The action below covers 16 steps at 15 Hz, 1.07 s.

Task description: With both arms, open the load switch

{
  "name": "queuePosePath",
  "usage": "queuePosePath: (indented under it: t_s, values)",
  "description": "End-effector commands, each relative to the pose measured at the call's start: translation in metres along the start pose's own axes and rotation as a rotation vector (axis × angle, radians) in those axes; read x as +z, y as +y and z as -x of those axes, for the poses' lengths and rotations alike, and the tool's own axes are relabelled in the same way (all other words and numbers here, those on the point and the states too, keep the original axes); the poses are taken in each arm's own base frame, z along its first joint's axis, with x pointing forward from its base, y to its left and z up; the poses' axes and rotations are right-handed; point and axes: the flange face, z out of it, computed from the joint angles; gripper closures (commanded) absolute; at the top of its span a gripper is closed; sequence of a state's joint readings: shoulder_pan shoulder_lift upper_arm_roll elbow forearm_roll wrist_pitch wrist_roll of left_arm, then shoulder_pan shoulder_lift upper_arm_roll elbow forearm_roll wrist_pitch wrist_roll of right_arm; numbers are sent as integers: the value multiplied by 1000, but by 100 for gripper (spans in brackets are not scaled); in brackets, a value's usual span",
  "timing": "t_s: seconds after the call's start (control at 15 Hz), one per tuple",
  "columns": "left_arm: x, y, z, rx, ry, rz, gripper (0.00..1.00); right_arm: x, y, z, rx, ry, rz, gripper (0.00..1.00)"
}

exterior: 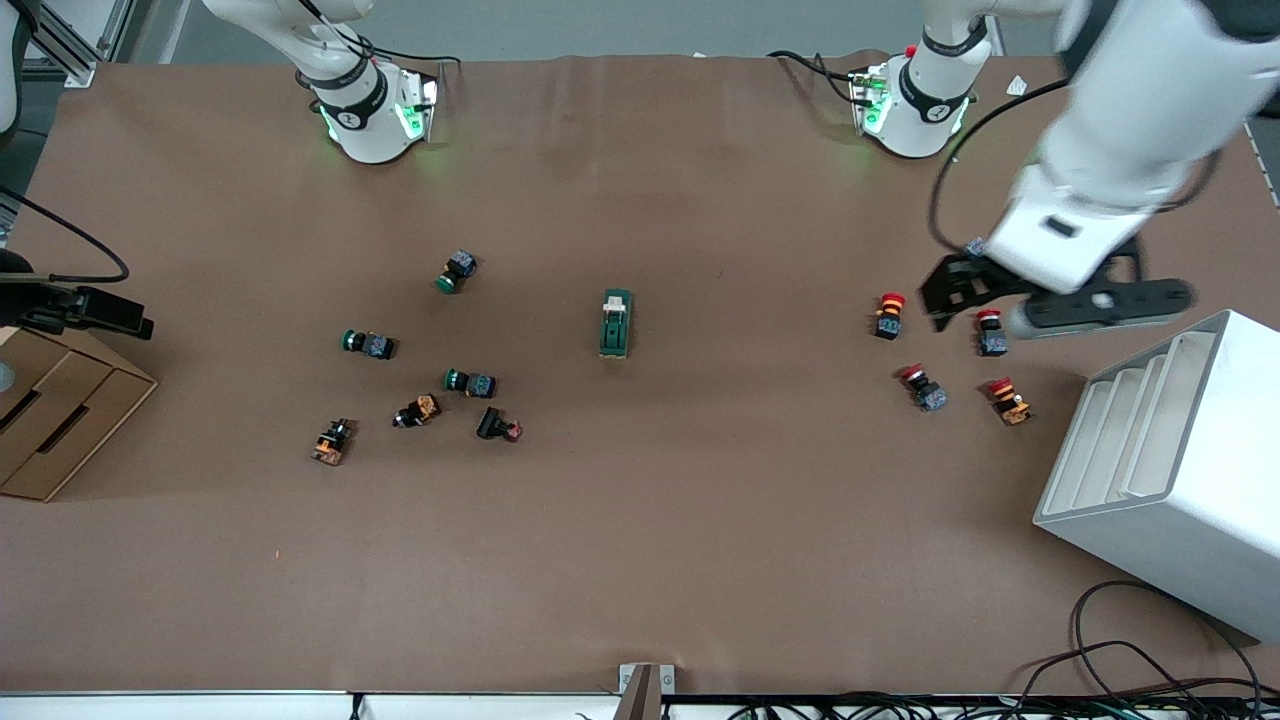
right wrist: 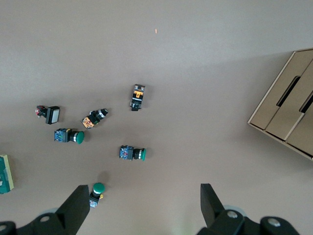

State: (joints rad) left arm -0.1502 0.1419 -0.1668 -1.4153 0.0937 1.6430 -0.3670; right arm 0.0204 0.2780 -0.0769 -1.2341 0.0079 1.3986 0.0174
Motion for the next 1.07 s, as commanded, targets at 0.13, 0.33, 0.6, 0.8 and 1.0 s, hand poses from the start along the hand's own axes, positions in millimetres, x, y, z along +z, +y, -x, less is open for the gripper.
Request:
queuePosePath:
  t_s: [0.13, 0.33, 0.6, 0.8, 1.0]
  values:
    - [-14, -82, 8, 82, -94, 27, 0, -7, 8, 10, 11, -3, -2, 0]
    - [-24, -109, 13, 108, -95, 31, 0, -5, 7, 16, 4, -48, -74, 0]
    - [-29, -132, 31, 125, -124, 29, 0, -5, 6, 19, -10, -60, -71, 0]
    - [-29, -138, 50, 146, -145, 33, 0, -7, 11, 23, -1, -74, -37, 0]
    - [-32, -135, 64, 156, -148, 33, 0, -7, 8, 25, 10, -80, -20, 0]
